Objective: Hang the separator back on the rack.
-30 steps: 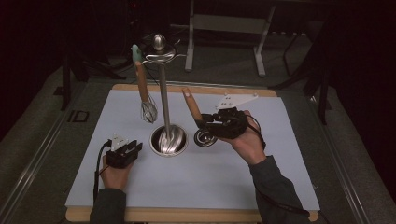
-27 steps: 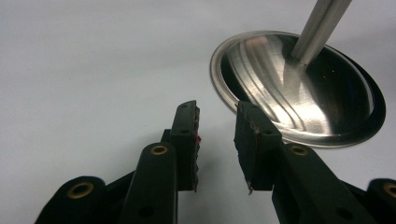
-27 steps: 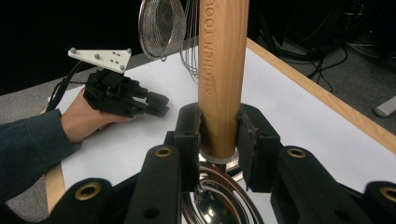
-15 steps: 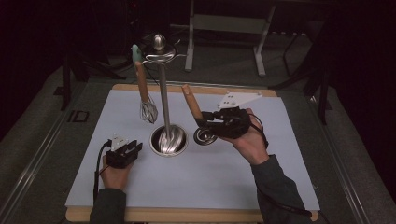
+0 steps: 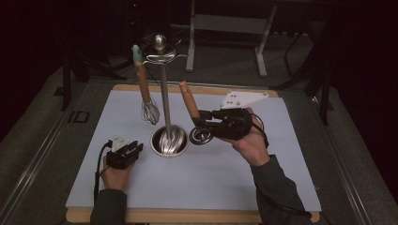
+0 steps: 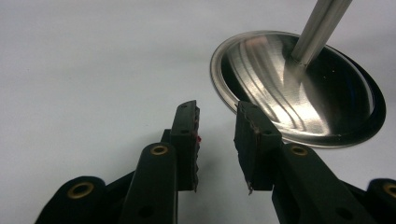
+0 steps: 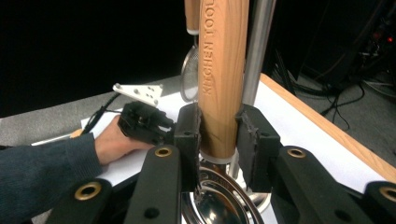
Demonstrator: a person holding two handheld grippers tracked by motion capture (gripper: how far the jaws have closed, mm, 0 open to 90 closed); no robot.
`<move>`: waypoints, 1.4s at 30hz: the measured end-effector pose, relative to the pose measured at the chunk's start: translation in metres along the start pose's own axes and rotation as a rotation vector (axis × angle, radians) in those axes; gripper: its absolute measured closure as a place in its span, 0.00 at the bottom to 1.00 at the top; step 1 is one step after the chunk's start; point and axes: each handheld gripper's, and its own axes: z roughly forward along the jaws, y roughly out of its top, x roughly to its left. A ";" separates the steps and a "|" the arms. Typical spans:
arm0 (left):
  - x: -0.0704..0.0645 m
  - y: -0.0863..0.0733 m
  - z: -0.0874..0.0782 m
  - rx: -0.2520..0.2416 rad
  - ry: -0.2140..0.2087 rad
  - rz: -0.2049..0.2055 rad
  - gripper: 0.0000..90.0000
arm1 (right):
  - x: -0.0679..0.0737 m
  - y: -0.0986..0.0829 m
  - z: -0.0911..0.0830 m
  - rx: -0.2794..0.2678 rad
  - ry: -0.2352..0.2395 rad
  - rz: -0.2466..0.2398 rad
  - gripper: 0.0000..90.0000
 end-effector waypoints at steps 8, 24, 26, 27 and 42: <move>0.000 0.000 0.000 0.001 0.000 0.002 0.77 | 0.004 0.009 -0.001 -0.039 0.011 -0.001 0.79; 0.000 0.000 0.000 0.006 -0.001 0.001 0.77 | 0.004 0.033 0.011 -0.075 0.022 0.002 0.79; 0.000 0.000 0.000 0.006 -0.001 0.001 0.77 | 0.004 0.035 0.014 -0.073 0.026 0.005 0.79; 0.000 0.000 0.000 0.006 -0.001 0.002 0.77 | 0.003 0.036 0.015 -0.073 0.029 0.010 0.79; 0.000 0.000 0.000 0.010 -0.001 0.002 0.77 | -0.009 0.038 0.039 -0.033 0.021 0.040 0.79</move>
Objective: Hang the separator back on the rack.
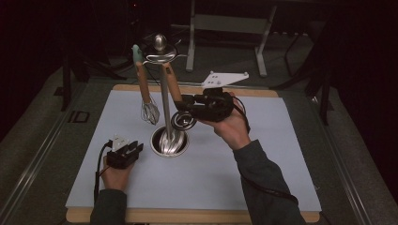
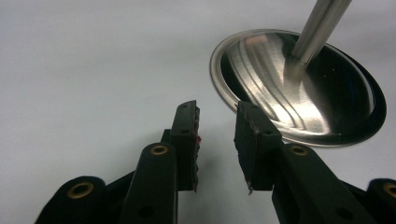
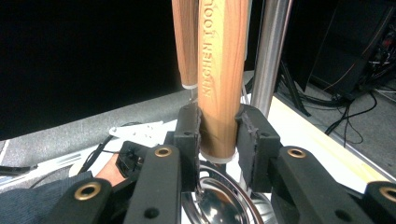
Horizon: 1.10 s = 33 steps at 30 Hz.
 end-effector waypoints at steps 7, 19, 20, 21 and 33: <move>0.000 0.000 0.000 -0.001 -0.001 0.001 0.77 | 0.000 -0.002 0.006 0.013 0.003 -0.005 0.75; 0.000 0.000 0.000 0.000 0.000 0.002 0.77 | 0.000 -0.014 0.005 0.061 -0.032 -0.032 0.68; 0.000 0.000 0.000 0.001 0.000 0.002 0.77 | -0.001 -0.016 0.004 0.067 -0.035 -0.033 0.68; 0.000 0.000 0.000 0.001 0.000 0.002 0.77 | -0.001 -0.018 0.004 0.074 -0.040 -0.031 0.68; 0.000 0.000 0.000 0.003 0.000 0.002 0.77 | -0.015 -0.044 -0.005 0.112 -0.060 0.007 0.66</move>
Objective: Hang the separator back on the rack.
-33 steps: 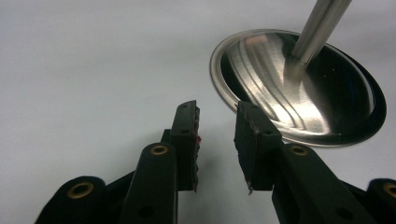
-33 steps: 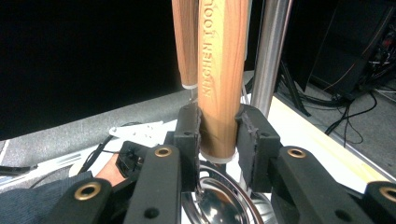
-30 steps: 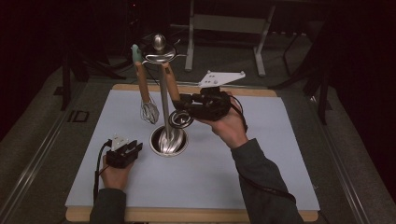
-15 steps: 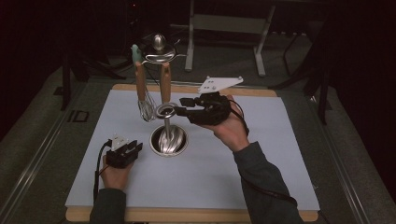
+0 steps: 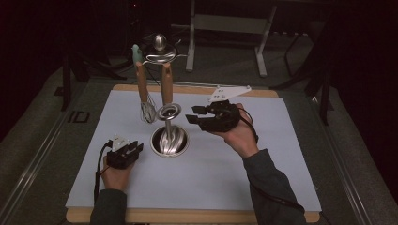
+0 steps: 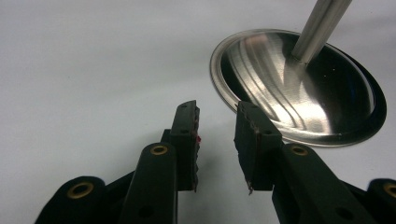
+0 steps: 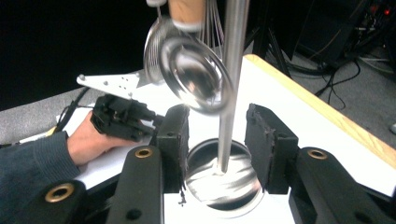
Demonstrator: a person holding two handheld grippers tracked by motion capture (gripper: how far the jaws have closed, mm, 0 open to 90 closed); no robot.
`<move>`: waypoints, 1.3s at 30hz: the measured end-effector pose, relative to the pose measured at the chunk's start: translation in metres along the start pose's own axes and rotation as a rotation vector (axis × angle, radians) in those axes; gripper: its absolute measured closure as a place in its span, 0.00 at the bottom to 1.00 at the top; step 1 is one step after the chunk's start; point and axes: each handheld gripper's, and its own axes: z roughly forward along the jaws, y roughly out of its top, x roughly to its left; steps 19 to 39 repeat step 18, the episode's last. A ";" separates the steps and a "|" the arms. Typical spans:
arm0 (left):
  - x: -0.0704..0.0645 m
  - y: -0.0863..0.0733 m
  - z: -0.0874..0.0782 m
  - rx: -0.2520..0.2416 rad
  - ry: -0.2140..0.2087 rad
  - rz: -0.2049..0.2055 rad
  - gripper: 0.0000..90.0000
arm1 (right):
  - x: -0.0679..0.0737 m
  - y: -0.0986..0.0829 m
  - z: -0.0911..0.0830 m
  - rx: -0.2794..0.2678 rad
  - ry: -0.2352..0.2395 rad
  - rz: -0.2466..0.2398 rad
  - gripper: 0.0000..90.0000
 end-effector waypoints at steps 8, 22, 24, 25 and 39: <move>0.000 0.000 0.000 0.000 0.000 -0.001 0.77 | -0.011 -0.027 -0.003 0.044 -0.041 0.028 0.64; 0.000 0.000 0.000 0.001 0.001 0.000 0.77 | -0.039 -0.094 -0.015 0.124 -0.170 0.109 0.62; 0.000 0.000 0.000 0.001 0.001 0.000 0.77 | -0.039 -0.094 -0.015 0.124 -0.170 0.109 0.62; 0.000 0.000 0.000 0.001 0.001 0.000 0.77 | -0.039 -0.094 -0.015 0.124 -0.170 0.109 0.62; 0.000 0.000 0.000 0.001 0.001 0.000 0.77 | -0.039 -0.094 -0.015 0.124 -0.170 0.109 0.62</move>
